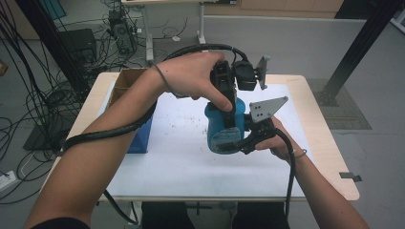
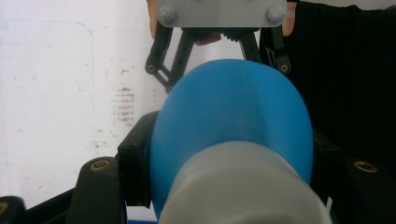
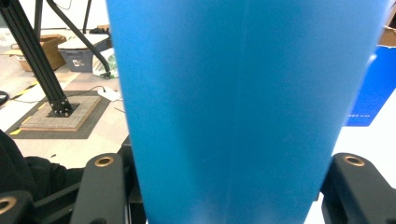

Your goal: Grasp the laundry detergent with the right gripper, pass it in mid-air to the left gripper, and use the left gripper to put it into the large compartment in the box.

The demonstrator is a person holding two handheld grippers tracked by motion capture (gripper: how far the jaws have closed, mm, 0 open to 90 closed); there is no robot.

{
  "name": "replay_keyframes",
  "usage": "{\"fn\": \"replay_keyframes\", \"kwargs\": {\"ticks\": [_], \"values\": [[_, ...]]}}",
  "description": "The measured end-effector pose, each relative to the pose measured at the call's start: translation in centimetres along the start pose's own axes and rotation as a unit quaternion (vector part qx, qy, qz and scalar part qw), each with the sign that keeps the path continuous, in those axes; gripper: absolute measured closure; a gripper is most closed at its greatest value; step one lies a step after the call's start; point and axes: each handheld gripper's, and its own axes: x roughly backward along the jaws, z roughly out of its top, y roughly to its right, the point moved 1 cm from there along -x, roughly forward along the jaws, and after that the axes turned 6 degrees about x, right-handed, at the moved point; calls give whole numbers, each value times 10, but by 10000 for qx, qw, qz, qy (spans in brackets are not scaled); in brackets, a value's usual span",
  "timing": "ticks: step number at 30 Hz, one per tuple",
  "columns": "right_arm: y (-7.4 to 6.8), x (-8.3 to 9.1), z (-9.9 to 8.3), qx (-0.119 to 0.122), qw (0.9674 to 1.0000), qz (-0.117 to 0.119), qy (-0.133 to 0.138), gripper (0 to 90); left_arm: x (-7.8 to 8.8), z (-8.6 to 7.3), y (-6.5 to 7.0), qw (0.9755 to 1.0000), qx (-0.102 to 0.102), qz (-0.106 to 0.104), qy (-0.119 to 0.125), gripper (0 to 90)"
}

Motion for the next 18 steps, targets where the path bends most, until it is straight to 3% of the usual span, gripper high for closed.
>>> {"fn": "replay_keyframes", "kwargs": {"ticks": [18], "values": [[0,-2,0,-1,10000,23,-5,399,0,-2,0,10000,13,-6,20,369]]}}
